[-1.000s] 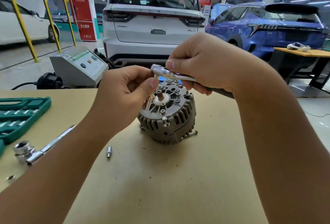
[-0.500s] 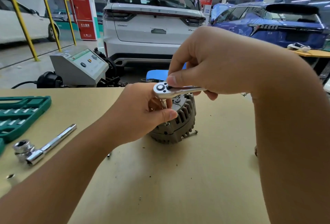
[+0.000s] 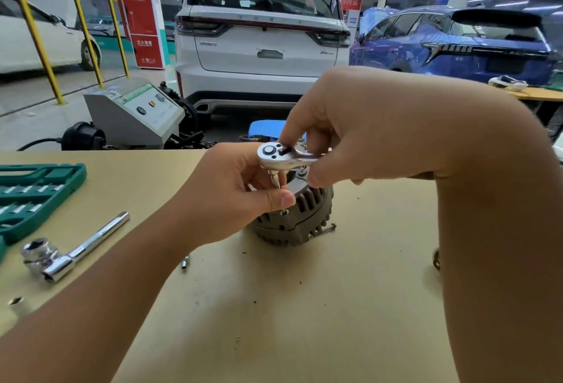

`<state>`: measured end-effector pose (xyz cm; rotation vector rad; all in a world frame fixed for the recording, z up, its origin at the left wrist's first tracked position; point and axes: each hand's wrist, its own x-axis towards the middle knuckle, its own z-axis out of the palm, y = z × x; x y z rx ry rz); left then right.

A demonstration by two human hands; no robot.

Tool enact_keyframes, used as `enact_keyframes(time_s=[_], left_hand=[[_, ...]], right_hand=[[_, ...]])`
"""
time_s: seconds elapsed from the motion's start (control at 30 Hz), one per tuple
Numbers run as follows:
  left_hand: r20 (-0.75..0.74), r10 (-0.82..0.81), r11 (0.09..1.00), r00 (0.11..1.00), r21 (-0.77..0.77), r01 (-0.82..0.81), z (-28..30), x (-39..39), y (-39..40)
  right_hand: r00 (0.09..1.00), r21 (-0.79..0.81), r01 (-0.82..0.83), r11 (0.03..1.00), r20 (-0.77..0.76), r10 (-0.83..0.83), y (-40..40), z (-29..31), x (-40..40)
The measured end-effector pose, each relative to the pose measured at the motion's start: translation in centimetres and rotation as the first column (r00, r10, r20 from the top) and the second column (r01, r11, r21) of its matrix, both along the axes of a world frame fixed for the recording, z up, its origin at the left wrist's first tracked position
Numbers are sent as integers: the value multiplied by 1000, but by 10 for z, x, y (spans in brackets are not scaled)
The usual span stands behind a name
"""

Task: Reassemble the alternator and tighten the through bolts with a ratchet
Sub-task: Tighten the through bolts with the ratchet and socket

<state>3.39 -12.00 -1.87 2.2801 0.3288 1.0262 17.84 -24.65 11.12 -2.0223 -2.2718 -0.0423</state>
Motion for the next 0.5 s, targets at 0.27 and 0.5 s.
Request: enact_keyframes(time_s=[0.27, 0.5], left_hand=[[233, -95, 978, 968, -158, 134, -8, -1, 0], [225, -160, 959, 961, -196, 206, -11, -2, 2]], right_hand=[[995, 164, 85, 983, 46, -94, 13, -8, -4], [989, 320, 129, 939, 25, -145, 24, -16, -13]])
